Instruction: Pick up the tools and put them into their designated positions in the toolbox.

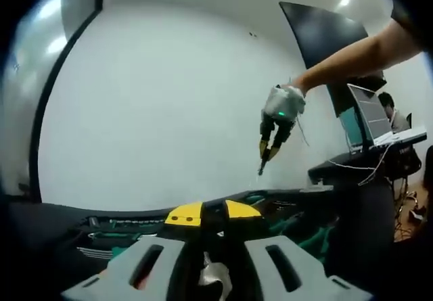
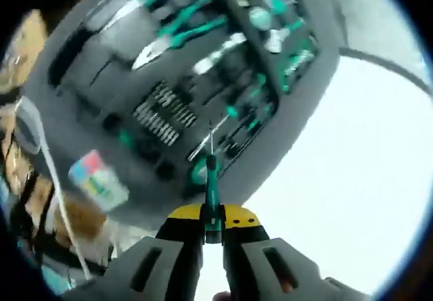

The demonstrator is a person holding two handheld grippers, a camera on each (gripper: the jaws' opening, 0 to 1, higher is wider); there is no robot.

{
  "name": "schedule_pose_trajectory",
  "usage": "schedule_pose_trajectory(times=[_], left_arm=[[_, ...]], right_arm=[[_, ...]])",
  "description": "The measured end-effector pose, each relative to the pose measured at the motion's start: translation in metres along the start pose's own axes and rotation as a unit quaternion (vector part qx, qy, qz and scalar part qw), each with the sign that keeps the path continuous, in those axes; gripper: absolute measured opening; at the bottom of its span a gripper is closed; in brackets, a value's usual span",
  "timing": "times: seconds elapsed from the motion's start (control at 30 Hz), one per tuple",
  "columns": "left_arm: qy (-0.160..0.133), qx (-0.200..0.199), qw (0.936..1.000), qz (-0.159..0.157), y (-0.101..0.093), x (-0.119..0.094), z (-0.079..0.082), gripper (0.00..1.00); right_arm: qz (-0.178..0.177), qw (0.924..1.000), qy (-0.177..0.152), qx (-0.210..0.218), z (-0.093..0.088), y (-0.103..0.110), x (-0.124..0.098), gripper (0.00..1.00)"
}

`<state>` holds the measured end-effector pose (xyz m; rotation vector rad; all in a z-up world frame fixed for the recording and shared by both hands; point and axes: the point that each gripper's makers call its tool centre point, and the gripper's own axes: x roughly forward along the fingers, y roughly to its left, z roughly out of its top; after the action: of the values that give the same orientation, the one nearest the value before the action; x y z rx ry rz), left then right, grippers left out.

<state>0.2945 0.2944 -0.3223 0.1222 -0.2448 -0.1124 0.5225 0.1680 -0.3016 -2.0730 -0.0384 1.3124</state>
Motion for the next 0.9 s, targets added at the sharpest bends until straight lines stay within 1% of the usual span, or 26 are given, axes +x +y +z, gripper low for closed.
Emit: schedule_pose_trajectory(times=[0.07, 0.1, 0.13, 0.2, 0.27, 0.33, 0.37, 0.43, 0.47, 0.5, 0.63, 0.67, 0.77, 0.9], left_arm=[[0.0, 0.0, 1.0, 0.0, 0.0, 0.0, 0.0, 0.12], [-0.002, -0.002, 1.0, 0.0, 0.001, 0.0, 0.001, 0.12], [-0.003, -0.004, 1.0, 0.001, 0.001, -0.001, 0.001, 0.12], [-0.004, -0.006, 1.0, 0.003, 0.005, -0.001, 0.001, 0.12], [-0.004, -0.007, 1.0, 0.003, 0.005, -0.001, 0.002, 0.12], [-0.002, -0.004, 1.0, 0.002, 0.004, -0.001, 0.001, 0.12], [-0.001, -0.003, 1.0, 0.002, 0.004, -0.001, 0.001, 0.12], [-0.001, -0.002, 1.0, 0.002, 0.003, -0.001, 0.001, 0.12], [-0.001, -0.002, 1.0, 0.003, 0.003, -0.001, 0.001, 0.12], [-0.001, -0.003, 1.0, 0.002, 0.002, -0.001, 0.002, 0.12], [-0.002, -0.004, 1.0, 0.003, 0.003, -0.001, 0.002, 0.12], [-0.002, -0.004, 1.0, 0.002, 0.002, -0.001, 0.002, 0.12], [-0.002, -0.004, 1.0, 0.002, 0.002, -0.002, 0.002, 0.12], [-0.001, -0.003, 1.0, 0.002, 0.002, -0.001, 0.002, 0.12]], right_arm=[[-0.02, 0.9996, -0.015, 0.011, 0.007, -0.013, 0.014, 0.07], [-0.024, 0.9994, -0.015, 0.019, 0.008, -0.017, 0.021, 0.07], [-0.027, 0.9986, -0.011, 0.044, 0.009, -0.021, 0.031, 0.07], [-0.03, 0.9972, -0.015, 0.067, 0.011, -0.027, 0.049, 0.07], [-0.027, 0.997, -0.014, 0.071, 0.013, -0.027, 0.061, 0.07], [-0.03, 0.9967, -0.007, 0.075, 0.014, -0.029, 0.072, 0.07], [-0.034, 0.9956, -0.01, 0.087, 0.016, -0.032, 0.076, 0.07], [-0.046, 0.9913, -0.018, 0.122, 0.02, -0.037, 0.083, 0.07], [-0.05, 0.9898, -0.021, 0.132, 0.022, -0.039, 0.086, 0.07], [-0.055, 0.9867, -0.029, 0.15, 0.024, -0.04, 0.091, 0.07], [-0.055, 0.9783, -0.05, 0.193, 0.033, -0.036, 0.108, 0.07], [-0.053, 0.9765, -0.046, 0.204, 0.032, -0.035, 0.113, 0.07], [-0.054, 0.9766, -0.052, 0.201, 0.037, -0.032, 0.119, 0.07], [-0.058, 0.9767, -0.054, 0.2, 0.042, -0.034, 0.126, 0.07]])
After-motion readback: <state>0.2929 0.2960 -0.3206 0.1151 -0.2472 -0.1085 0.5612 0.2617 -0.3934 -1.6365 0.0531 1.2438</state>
